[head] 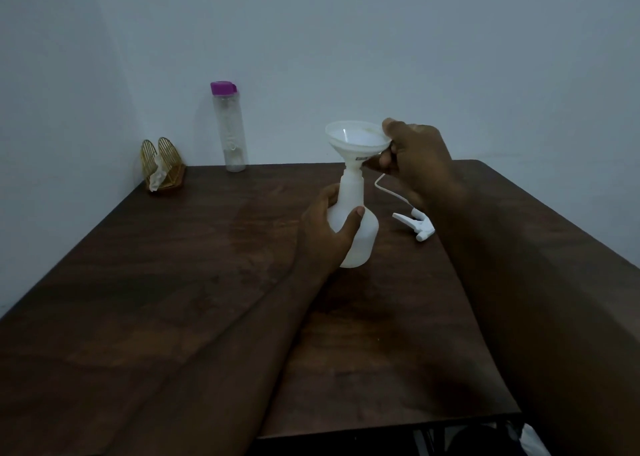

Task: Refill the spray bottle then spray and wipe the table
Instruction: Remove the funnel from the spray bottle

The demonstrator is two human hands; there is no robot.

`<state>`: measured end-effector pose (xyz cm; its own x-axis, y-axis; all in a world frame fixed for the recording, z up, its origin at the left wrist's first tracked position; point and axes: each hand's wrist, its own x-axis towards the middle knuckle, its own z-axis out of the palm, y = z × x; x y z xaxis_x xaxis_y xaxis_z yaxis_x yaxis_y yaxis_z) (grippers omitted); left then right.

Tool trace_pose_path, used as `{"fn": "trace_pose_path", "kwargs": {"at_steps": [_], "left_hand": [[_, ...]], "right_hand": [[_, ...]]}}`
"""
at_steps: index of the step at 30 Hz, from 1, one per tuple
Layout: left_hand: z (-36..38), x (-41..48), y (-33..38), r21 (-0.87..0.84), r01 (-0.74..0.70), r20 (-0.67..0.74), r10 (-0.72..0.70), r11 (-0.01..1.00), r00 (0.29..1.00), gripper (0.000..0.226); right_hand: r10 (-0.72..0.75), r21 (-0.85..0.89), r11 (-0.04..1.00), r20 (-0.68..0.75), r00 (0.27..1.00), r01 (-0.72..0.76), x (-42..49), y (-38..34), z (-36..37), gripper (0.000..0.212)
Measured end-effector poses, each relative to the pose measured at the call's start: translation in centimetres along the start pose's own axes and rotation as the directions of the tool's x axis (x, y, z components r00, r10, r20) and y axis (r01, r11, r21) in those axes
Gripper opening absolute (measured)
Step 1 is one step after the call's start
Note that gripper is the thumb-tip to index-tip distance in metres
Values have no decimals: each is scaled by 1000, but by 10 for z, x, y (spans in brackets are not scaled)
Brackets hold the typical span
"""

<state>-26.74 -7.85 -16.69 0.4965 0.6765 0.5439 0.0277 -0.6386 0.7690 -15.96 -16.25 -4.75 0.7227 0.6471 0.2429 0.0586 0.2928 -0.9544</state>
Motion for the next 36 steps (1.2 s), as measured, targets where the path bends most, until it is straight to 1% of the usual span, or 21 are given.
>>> {"fn": "trace_pose_path", "kwargs": {"at_steps": [2,4,6,9,13,17,19,23,24,27,30,33,36], "left_hand": [[0,1,-1,9,-3,2,3,1000,1000,55],[0,0,-1,22,6,12,-6,1000,1000,56],[0,2,-1,24,8,14,-8,1000,1000,56],[1,2,-2,28,22,24,-23,999,999,57],[1,2,-3,26,19,22,-20,999,1000,57],[1,2,-3,21,15,16,-16,1000,1000,57],[1,3,-3,18,10,11,-10,1000,1000,57],[0,2,-3,24,-3,-10,3,1000,1000,56],[0,2,-2,21,-4,-9,5,1000,1000,56],[0,1,-2,11,-8,-8,8,1000,1000,55],[0,1,-2,12,-15,-13,16,1000,1000,55],[0,1,-3,11,-9,-4,9,1000,1000,56],[0,2,-3,12,-17,-6,17,1000,1000,56]], "right_hand": [[6,64,998,-5,1000,-6,0,2,-1,35],[-29,9,1000,-39,999,30,-1,2,-1,39],[-51,6,999,-39,998,52,-2,1,0,40],[-67,-4,998,-45,997,67,-4,0,-1,36],[-54,36,998,-46,997,56,-4,-2,-3,32],[-44,74,996,-55,998,48,-4,-4,-4,37],[-26,131,991,-55,998,33,-3,-4,-4,40],[53,317,948,-38,998,-38,0,-3,-8,39],[68,323,945,-38,997,-52,-1,-2,-9,37],[73,243,968,-52,996,-58,-3,3,-9,33],[71,277,959,-37,997,-58,-3,3,-9,35],[77,235,970,-43,996,-64,-3,3,-9,34],[79,277,958,-20,997,-70,-5,5,-10,35]]}}
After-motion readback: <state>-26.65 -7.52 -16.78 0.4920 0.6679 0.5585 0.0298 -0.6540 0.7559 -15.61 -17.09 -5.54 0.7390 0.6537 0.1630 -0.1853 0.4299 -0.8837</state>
